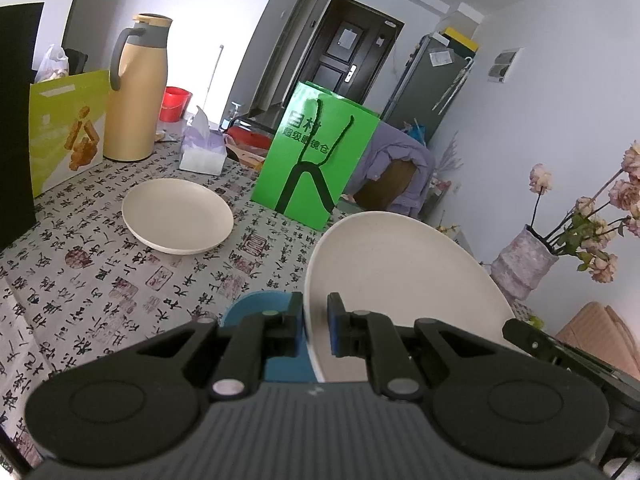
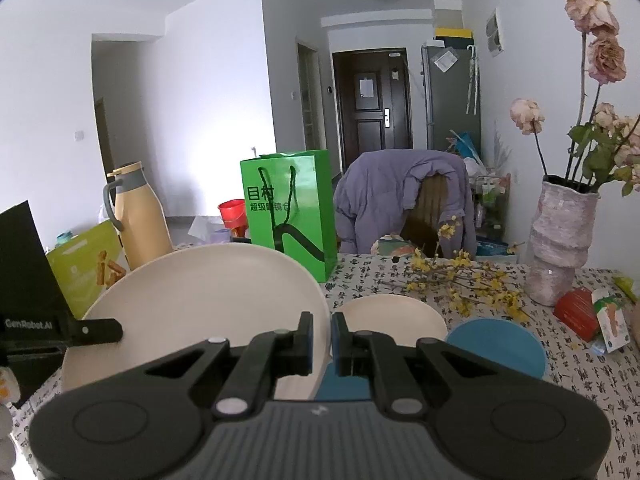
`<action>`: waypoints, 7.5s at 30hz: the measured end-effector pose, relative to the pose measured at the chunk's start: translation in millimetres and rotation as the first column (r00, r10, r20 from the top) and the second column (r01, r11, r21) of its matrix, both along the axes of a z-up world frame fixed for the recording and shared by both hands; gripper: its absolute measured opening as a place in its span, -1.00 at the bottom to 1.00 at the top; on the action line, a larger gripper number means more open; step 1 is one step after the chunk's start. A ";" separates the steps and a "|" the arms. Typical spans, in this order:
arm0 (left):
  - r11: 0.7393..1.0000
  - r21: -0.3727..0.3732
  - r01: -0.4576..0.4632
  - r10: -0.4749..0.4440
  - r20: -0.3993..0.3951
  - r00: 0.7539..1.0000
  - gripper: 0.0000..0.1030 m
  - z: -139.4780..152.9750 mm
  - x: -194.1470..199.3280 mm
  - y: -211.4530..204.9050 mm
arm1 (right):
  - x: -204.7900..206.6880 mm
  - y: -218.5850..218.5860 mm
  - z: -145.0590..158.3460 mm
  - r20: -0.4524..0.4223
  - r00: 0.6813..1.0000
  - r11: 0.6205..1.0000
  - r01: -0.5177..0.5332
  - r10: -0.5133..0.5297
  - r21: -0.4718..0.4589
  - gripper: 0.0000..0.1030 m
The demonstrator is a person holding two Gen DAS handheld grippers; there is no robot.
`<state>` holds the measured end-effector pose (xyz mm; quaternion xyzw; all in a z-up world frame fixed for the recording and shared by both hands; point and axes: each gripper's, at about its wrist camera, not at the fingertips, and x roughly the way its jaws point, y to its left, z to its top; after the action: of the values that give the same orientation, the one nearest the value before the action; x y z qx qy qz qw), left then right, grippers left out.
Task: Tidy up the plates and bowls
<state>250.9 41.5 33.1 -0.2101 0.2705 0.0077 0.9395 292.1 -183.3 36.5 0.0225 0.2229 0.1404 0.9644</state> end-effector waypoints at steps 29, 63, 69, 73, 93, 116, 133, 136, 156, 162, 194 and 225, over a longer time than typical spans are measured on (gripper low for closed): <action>0.999 0.016 0.037 -0.036 -0.026 0.999 -0.74 -32.7 -47.3 -16.8 | -61.5 -17.2 -21.8 0.020 0.999 0.999 0.038 -0.039 0.032 -0.82; 0.993 0.028 0.113 -0.111 -0.064 0.992 -0.74 -72.4 -72.2 -44.1 | -103.4 -43.5 -68.8 0.004 0.995 0.995 0.095 -0.095 0.031 -0.82; 0.991 0.034 0.130 -0.128 -0.076 0.989 -0.73 -80.4 -75.0 -49.2 | -108.2 -49.7 -76.5 -0.011 0.995 0.994 0.100 -0.099 0.039 -0.82; 0.991 0.037 0.132 -0.128 -0.084 0.988 -0.73 -84.9 -76.8 -51.4 | -109.1 -51.2 -82.8 -0.025 0.995 0.994 0.102 -0.101 0.041 -0.82; 0.987 0.048 0.156 -0.148 -0.135 0.980 -0.73 -110.0 -76.6 -59.3 | -112.4 -61.4 -112.1 -0.088 0.991 0.993 0.107 -0.103 0.047 -0.82; 0.982 0.060 0.181 -0.165 -0.205 0.965 -0.73 -138.5 -63.5 -67.2 | -99.3 -69.5 -148.4 -0.167 0.981 0.992 0.111 -0.101 0.052 -0.82; 0.979 0.087 0.183 -0.158 -0.239 0.958 -0.73 -155.4 -46.2 -71.1 | -77.2 -68.8 -172.6 -0.205 0.974 0.994 0.105 -0.094 0.042 -0.82; 0.979 0.092 0.184 -0.157 -0.244 0.957 -0.73 -158.8 -44.5 -71.6 | -75.8 -69.2 -176.4 -0.213 0.973 0.994 0.103 -0.092 0.041 -0.82; 0.970 0.114 0.216 -0.178 -0.273 0.945 -0.72 -172.2 -42.7 -76.4 | -74.6 -72.8 -187.5 -0.239 0.967 0.994 0.101 -0.086 0.051 -0.76; 0.966 0.121 0.228 -0.195 -0.236 0.952 -0.51 -166.2 -46.5 -72.3 | -80.6 -78.5 -178.8 -0.190 0.979 0.991 0.096 -0.077 0.089 -0.55; 0.944 0.280 0.175 -0.202 0.073 0.977 1.00 -152.9 -132.6 -64.9 | -154.1 -44.4 -181.0 -0.035 0.991 0.984 0.130 -0.127 0.122 1.00; 0.967 0.241 0.078 -0.107 0.107 0.989 1.00 -152.2 -142.5 -58.8 | -154.5 -43.5 -179.4 -0.040 0.989 0.967 0.147 -0.142 0.210 1.00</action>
<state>108.4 -17.3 -119.1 -0.0842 0.2207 -0.0166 0.9716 137.6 -226.9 -142.9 0.1433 0.2162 0.0923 0.9614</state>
